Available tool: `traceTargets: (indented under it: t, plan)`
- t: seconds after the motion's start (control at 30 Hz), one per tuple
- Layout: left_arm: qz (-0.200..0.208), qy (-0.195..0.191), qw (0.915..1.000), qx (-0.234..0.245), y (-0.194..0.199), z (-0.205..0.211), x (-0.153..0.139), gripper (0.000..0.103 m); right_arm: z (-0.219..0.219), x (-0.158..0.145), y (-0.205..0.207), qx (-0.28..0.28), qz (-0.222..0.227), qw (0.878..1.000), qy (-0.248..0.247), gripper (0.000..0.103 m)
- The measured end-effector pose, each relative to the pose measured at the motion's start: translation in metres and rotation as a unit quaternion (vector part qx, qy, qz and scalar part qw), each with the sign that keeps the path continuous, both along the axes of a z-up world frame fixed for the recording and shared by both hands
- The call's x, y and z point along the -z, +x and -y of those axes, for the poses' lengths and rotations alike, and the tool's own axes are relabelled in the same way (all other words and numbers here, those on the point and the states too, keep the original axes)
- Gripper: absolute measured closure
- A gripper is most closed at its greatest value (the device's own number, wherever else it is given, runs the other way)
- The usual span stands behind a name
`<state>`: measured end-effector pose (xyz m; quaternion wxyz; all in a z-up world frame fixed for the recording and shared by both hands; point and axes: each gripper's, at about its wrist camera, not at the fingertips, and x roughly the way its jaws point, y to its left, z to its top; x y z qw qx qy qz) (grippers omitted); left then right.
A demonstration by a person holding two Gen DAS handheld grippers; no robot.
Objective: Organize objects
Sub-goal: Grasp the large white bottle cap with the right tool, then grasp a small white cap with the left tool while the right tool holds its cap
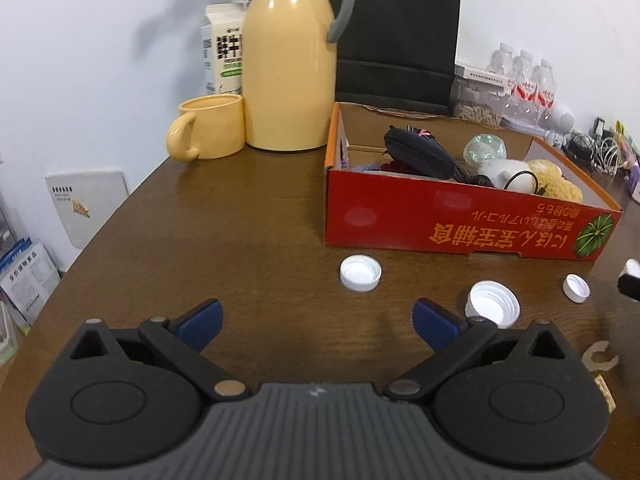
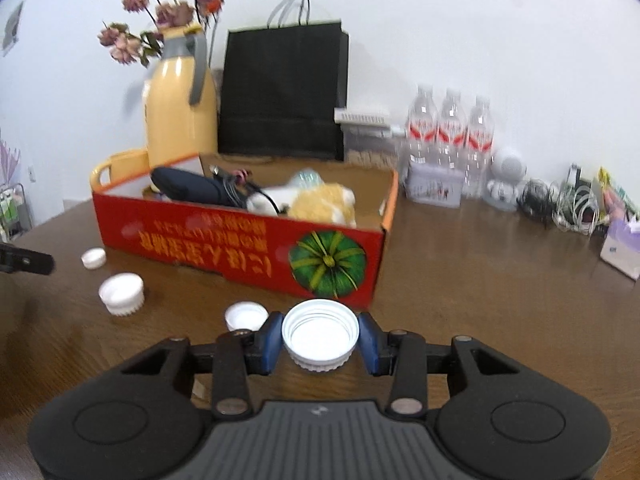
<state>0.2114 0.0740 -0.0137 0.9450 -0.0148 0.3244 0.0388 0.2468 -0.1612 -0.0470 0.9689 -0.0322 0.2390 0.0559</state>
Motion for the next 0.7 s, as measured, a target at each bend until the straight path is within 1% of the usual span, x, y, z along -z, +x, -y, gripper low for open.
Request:
traceTargets:
  t: [0.13, 0.37, 0.6, 0.63, 0.7]
  plan:
    - [-0.002, 0.011, 0.9999, 0.002, 0.017, 0.006, 0.001, 0.000, -0.009, -0.004, -0.003, -0.002, 0.020, 1.000, -0.001, 0.064]
    - [-0.012, 0.016, 0.9998, -0.003, 0.044, 0.012, 0.012, 0.000, -0.012, -0.004, -0.002, -0.002, 0.022, 1.000, -0.001, 0.064]
    - [-0.011, 0.018, 0.9998, 0.000, 0.056, 0.015, 0.019, 0.000, -0.013, -0.003, -0.003, -0.002, 0.021, 1.000, 0.001, 0.064]
    - [-0.011, 0.018, 0.9998, 0.003, 0.057, 0.016, 0.019, 0.002, -0.012, -0.003, -0.003, -0.002, 0.021, 1.000, 0.001, 0.064]
    - [-0.012, 0.017, 0.9997, 0.009, 0.058, 0.017, 0.020, 0.016, -0.013, -0.003, -0.003, -0.002, 0.021, 1.000, 0.001, 0.064]
